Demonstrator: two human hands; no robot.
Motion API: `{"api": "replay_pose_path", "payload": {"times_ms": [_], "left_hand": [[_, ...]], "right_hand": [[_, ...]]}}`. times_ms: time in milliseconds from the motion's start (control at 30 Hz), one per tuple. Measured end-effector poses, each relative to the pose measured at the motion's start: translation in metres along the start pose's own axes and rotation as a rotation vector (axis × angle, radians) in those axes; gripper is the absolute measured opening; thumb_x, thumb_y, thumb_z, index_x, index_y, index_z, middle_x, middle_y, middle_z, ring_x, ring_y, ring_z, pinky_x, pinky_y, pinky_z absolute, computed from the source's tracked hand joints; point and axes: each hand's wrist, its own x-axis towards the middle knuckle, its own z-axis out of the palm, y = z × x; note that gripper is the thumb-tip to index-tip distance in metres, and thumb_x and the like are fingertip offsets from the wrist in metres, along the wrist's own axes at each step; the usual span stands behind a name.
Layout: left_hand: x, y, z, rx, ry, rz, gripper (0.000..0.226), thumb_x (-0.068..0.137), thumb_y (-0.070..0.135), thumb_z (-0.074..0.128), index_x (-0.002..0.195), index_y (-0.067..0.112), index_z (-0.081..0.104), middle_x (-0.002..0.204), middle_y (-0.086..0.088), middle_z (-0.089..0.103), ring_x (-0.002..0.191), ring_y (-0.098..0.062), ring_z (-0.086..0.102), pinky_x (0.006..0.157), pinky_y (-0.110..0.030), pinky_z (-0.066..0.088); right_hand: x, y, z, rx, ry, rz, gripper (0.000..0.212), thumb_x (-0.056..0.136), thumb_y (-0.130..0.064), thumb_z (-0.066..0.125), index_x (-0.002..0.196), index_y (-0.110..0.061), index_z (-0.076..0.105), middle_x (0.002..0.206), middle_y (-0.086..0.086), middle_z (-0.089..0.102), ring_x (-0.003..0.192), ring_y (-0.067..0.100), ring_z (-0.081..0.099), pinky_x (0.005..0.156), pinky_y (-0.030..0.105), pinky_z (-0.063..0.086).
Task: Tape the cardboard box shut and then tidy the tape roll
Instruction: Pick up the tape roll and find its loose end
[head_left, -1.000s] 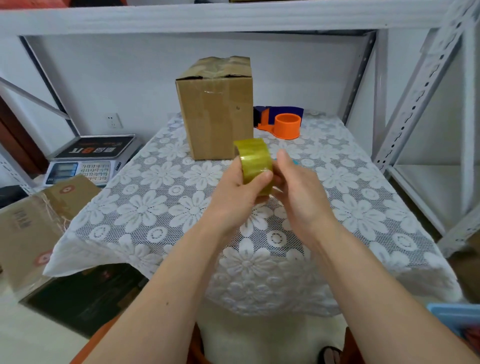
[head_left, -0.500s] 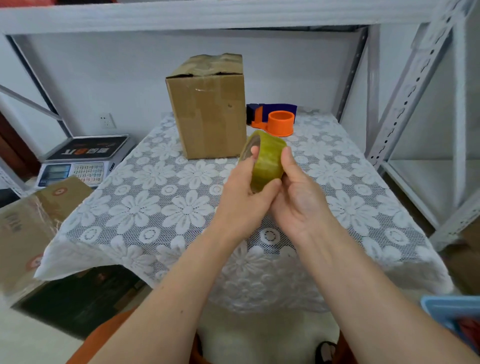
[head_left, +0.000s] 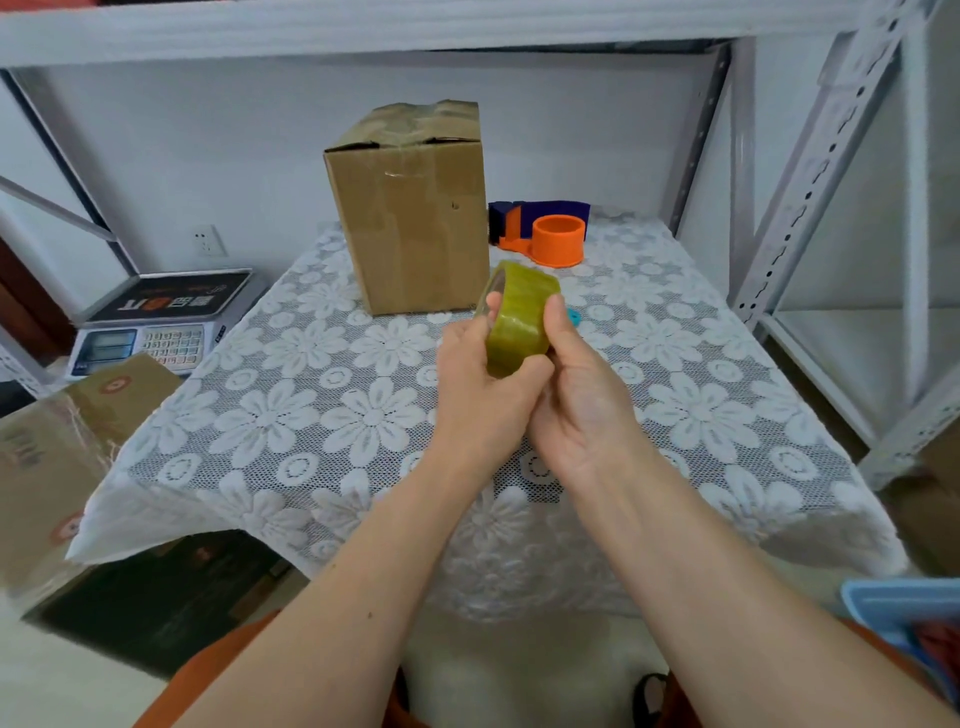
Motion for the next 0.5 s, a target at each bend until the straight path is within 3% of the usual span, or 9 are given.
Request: {"api": "replay_pose_path", "payload": {"times_ms": [200,367,500], "left_hand": [[-0.0012,-0.0004,-0.0011,-0.020,-0.025,0.063,0.025,0.062,0.025,0.057,0.067,0.050,0.056,0.092,-0.012,0.058,0.086,-0.022,0.057,0.073,-0.033,0.046],[-0.0011,-0.0013,-0.0005,-0.047,-0.070,0.063,0.029,0.069,0.029,0.061,0.075,0.057,0.059,0.104,-0.015,0.063,0.100,-0.026,0.061,0.087,-0.039,0.051],[0.0012,-0.0015,-0.0028,-0.098,-0.153,0.059,0.028,0.072,0.024,0.060,0.076,0.051,0.063,0.108,-0.020,0.062,0.100,-0.025,0.062,0.084,-0.032,0.052]], "right_hand": [[0.0003,-0.0022,-0.0001,-0.006,0.012,-0.028,0.033,0.095,-0.030,0.050,0.102,-0.004,0.068,0.117,0.016,0.066,0.111,0.029,0.062,0.096,0.042,0.050],[0.0014,-0.0041,-0.0027,-0.002,0.005,-0.038,0.034,0.095,-0.030,0.050,0.098,-0.003,0.070,0.111,0.016,0.067,0.104,0.027,0.063,0.101,0.043,0.046],[0.0022,-0.0073,-0.0044,0.049,0.012,-0.044,0.034,0.094,-0.028,0.052,0.089,-0.003,0.074,0.100,0.013,0.071,0.094,0.022,0.068,0.098,0.039,0.049]]}}
